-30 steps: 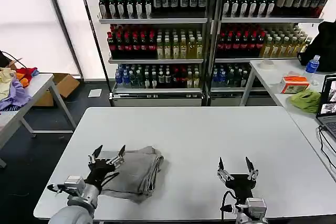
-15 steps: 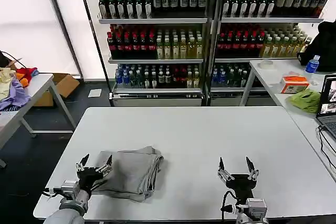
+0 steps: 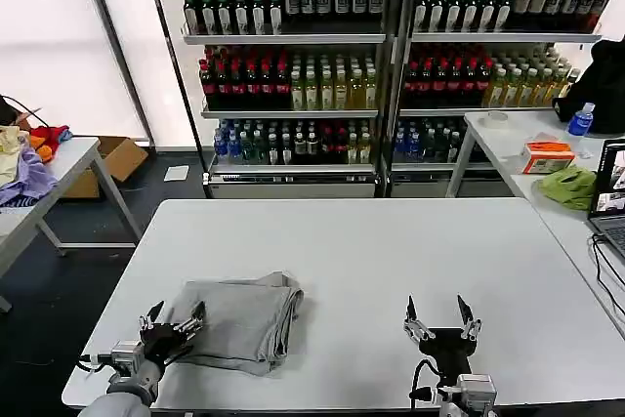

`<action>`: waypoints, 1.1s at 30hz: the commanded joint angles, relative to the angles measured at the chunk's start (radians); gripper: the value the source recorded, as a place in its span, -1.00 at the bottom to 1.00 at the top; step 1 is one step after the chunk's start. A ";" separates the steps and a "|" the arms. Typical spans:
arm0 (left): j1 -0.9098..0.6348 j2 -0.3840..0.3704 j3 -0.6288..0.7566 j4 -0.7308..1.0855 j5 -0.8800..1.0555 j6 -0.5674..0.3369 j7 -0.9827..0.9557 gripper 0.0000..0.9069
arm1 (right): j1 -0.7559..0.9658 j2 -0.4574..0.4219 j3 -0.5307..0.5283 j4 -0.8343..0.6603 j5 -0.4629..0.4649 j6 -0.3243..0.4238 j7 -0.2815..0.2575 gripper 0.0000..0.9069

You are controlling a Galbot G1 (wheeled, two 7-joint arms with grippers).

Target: Fold and organize the clothes.

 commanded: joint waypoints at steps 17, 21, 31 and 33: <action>0.009 -0.013 -0.006 0.024 -0.097 0.117 0.043 -0.98 | -0.004 -0.002 0.003 -0.004 0.000 0.015 -0.001 1.00; 0.004 -0.011 -0.024 0.028 -0.108 0.116 0.035 -1.00 | -0.005 -0.004 0.008 -0.001 0.004 0.018 0.000 1.00; -0.015 0.161 -0.358 -0.049 -0.224 0.148 0.021 -1.00 | 0.003 -0.010 0.001 -0.006 0.009 0.021 0.006 1.00; -0.010 0.226 -0.431 -0.045 -0.235 0.153 0.020 -1.00 | 0.010 -0.008 -0.005 -0.010 0.009 0.020 0.007 1.00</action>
